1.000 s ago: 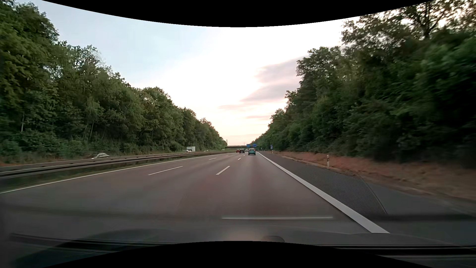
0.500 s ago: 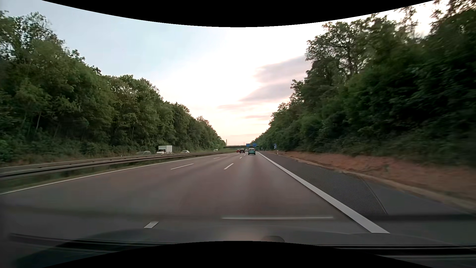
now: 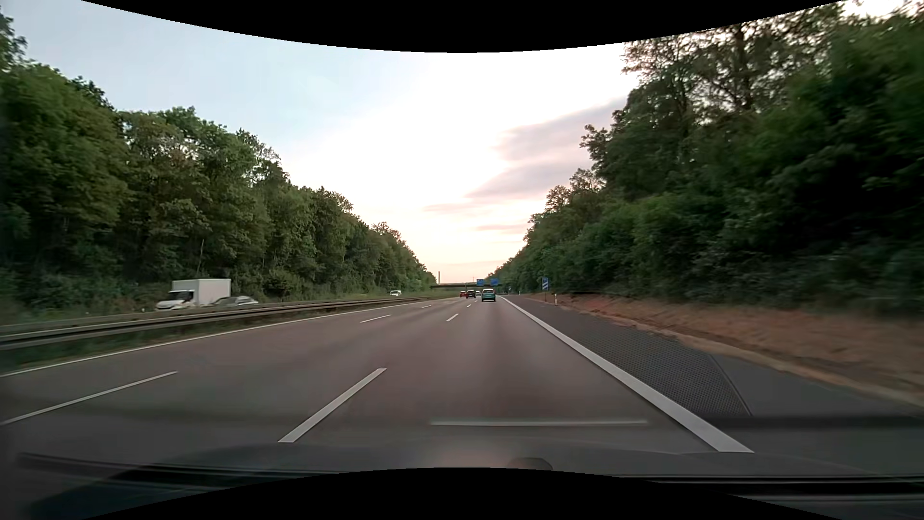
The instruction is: Follow the waypoints while adhering to traffic rules and regulations
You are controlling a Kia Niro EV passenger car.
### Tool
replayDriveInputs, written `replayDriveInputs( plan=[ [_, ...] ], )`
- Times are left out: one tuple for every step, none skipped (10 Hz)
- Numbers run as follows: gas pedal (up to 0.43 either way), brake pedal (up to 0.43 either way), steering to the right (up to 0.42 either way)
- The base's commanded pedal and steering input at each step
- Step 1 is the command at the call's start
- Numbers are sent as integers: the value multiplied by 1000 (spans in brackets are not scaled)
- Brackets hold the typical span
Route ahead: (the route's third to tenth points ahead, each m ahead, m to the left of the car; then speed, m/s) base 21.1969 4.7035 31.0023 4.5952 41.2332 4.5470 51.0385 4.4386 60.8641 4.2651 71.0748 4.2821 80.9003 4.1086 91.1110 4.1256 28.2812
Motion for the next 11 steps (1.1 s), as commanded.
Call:
replayDriveInputs(
  plan=[
    [177, 0, -4],
    [177, 0, -4],
    [177, 0, -3],
    [177, 0, -3],
    [177, 0, -3],
    [177, 0, -3],
    [177, 0, -3],
    [177, 0, -3],
    [177, 0, -3],
    [177, 0, -3],
    [177, 0, -3]
  ],
)
